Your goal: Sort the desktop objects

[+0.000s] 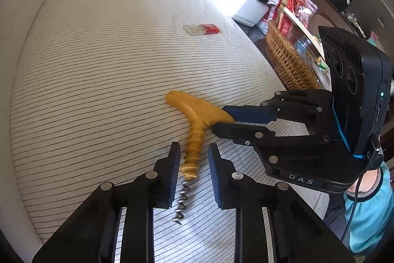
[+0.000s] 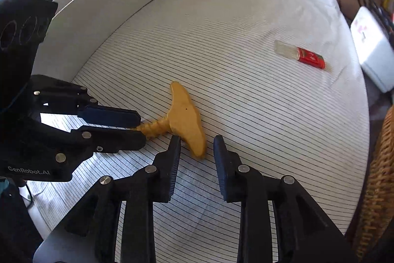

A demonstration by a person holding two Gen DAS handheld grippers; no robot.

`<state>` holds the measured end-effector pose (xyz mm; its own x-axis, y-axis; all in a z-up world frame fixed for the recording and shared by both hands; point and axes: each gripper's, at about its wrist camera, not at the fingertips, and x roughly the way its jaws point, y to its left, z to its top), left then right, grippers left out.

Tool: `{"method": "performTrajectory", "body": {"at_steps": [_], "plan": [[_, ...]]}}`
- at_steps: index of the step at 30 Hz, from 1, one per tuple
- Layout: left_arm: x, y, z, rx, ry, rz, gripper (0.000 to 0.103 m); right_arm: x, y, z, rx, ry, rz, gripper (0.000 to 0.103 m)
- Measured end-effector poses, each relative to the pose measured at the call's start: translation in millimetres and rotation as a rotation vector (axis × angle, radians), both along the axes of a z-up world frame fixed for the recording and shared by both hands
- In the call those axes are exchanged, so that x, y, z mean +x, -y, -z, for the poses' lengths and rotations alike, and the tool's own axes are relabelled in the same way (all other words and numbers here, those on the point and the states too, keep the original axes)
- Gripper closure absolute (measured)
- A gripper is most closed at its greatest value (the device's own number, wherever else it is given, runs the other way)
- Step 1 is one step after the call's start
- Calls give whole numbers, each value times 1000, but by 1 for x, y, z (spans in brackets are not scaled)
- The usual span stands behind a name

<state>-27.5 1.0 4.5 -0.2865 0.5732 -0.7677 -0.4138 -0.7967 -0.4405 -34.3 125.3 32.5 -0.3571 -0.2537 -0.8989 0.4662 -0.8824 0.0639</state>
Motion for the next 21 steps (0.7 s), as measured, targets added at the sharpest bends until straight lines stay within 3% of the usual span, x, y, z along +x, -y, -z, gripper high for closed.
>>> {"method": "performTrajectory", "body": {"at_steps": [2, 4, 10, 13, 15, 17, 19, 21], "plan": [[1, 0, -2, 18, 1, 0, 54, 5, -1, 0, 5, -12, -16, 86], [3, -1, -5, 2, -17, -6, 41, 9, -2, -4, -9, -27, -15, 87], [-2, 4, -4, 18, -10, -27, 41, 27, 8, -51, -23, -159, -39, 88], [-4, 4, -4, 22, -14, -24, 41, 31, 21, -69, -54, -179, -57, 88], [-4, 0, -4, 24, -17, -10, 46, 31, 30, -73, -65, -179, -72, 88], [-3, -5, -4, 10, -7, 3, 72, 34, 35, -71, -52, -178, -83, 88], [0, -9, -6, -20, -26, 8, 78, 33, 41, -68, -32, -180, -84, 88], [1, -7, -11, -1, -27, 6, 83, 36, 43, -68, -25, -181, -84, 88]]}}
